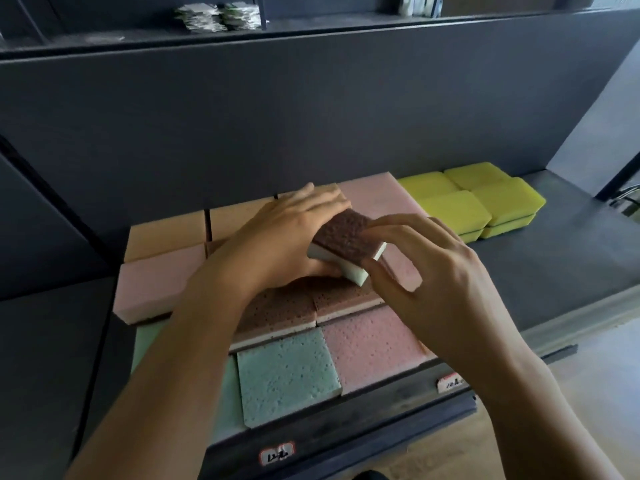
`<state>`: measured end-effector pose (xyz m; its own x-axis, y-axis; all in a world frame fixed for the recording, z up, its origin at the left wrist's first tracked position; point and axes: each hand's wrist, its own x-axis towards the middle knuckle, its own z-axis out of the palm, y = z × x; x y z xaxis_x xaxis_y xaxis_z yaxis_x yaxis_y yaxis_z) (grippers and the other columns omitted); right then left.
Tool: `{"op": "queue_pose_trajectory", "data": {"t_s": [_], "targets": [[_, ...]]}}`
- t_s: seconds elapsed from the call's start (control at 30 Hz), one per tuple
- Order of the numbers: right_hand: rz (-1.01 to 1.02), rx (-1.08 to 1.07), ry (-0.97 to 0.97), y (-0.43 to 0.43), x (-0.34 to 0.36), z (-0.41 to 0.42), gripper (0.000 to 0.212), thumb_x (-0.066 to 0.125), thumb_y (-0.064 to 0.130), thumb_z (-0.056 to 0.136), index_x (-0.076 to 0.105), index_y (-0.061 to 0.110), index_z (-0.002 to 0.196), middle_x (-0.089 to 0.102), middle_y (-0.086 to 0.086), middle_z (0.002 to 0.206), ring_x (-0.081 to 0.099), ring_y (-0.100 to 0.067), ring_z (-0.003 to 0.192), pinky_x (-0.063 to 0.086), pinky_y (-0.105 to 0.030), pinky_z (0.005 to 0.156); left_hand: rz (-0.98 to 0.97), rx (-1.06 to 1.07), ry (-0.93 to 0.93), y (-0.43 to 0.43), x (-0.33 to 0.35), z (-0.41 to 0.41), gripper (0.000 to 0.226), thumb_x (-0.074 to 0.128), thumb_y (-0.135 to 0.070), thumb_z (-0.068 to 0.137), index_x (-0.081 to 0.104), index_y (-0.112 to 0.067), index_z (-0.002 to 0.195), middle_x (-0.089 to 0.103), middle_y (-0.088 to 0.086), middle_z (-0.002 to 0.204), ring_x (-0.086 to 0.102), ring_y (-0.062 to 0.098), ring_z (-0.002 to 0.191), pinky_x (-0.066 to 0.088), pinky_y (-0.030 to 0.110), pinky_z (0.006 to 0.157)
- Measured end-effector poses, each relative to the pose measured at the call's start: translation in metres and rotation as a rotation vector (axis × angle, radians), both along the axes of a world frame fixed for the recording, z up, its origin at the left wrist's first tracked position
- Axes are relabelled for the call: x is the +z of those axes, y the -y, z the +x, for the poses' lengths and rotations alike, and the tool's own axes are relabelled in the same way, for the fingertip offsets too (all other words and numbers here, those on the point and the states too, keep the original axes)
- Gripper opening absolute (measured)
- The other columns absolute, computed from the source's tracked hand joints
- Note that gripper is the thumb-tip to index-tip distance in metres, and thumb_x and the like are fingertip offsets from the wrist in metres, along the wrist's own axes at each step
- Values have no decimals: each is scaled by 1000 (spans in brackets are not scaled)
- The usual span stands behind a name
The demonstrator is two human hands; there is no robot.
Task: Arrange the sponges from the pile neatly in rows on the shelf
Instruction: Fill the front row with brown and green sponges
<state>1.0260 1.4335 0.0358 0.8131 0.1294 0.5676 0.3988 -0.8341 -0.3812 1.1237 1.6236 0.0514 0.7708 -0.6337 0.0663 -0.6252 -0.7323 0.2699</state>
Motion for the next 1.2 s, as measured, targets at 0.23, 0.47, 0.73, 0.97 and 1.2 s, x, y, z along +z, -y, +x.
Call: {"op": "queue_pose_trajectory", "data": {"t_s": [0.23,0.47,0.73,0.97,1.2], "targets": [[24,5,-1,-5,3,0,27,69,23,90,68,16,116,65,6,120,59,-15,112,52,-36,88,-105,102,132,-10,10,-16,76,67,-66,67,48,-32,133,45,-14,131,47,11,116,43,35,93],[14,95,13,-41,13,0,31,66,27,90,67,14,118,64,5,121,58,-17,113,51,-33,89,-123,270,325,-68,22,-61,77,75,-62,68,52,-25,132,49,-8,125,48,16,114,47,38,84],[-40,387,-89,-121,5,-13,50,65,43,88,58,17,130,52,3,137,52,-16,122,54,-39,92,-144,465,330,-144,5,-131,76,69,-59,69,51,-20,132,48,-5,128,49,19,115,55,47,77],[-120,525,-197,-163,-12,-23,55,67,46,81,54,20,127,51,4,134,48,-12,120,47,-25,95,-162,499,259,-178,-15,-167,79,66,-55,70,51,-16,136,45,-4,135,46,18,123,56,43,87],[-99,528,-209,-169,-12,-25,57,66,49,83,53,21,131,50,8,134,45,-8,120,45,-23,100,-118,463,276,-196,-26,-179,75,81,-14,70,50,-15,139,46,-1,141,56,19,118,58,38,82]]}}
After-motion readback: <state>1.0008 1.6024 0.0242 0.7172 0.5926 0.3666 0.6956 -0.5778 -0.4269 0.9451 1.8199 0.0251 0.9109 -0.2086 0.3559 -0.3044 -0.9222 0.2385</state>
